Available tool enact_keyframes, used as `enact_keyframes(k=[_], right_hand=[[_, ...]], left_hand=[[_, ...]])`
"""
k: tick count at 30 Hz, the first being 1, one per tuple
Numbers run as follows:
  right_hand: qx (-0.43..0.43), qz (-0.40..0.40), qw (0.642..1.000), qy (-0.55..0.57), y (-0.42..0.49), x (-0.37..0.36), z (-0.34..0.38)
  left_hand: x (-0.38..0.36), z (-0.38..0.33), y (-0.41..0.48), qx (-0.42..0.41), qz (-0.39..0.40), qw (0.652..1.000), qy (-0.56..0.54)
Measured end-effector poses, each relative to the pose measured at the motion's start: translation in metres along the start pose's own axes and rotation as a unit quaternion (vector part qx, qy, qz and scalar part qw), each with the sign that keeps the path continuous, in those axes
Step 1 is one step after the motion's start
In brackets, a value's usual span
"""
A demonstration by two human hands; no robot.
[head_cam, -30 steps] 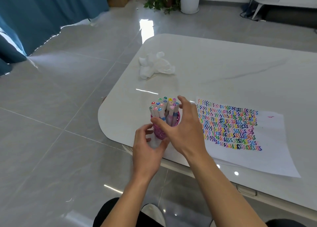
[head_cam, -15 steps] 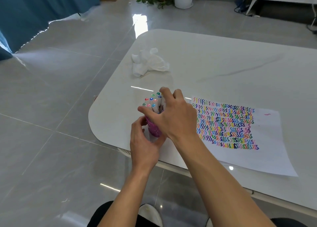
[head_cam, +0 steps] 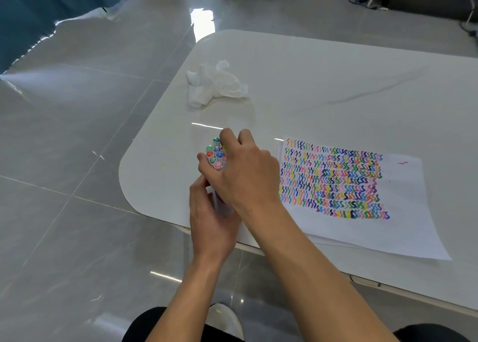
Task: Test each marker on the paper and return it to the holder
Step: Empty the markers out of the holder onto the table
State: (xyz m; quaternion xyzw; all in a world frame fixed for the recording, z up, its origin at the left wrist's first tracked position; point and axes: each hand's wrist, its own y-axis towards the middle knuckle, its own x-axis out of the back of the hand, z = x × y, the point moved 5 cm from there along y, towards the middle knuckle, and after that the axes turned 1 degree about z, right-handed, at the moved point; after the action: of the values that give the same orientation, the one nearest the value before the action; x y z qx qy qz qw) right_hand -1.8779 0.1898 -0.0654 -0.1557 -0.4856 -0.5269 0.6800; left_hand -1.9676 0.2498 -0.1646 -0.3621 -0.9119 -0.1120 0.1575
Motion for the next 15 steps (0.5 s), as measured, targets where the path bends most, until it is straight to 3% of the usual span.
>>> enact_keyframes(k=[3, 7, 15], right_hand=[[0.002, 0.006, 1.0, -0.015, 0.0033, -0.0026, 0.0017], [0.006, 0.013, 1.0, -0.026, 0.0058, -0.0047, 0.0018], [0.014, 0.019, 1.0, -0.001, 0.0093, -0.005, 0.0015]], left_hand=[[0.001, -0.0047, -0.0001, -0.018, -0.02, 0.997, 0.067], [-0.0045, -0.0073, 0.0011, 0.01, 0.013, 0.999, -0.039], [-0.0021, -0.0095, 0.002, 0.004, -0.012, 1.0, -0.008]])
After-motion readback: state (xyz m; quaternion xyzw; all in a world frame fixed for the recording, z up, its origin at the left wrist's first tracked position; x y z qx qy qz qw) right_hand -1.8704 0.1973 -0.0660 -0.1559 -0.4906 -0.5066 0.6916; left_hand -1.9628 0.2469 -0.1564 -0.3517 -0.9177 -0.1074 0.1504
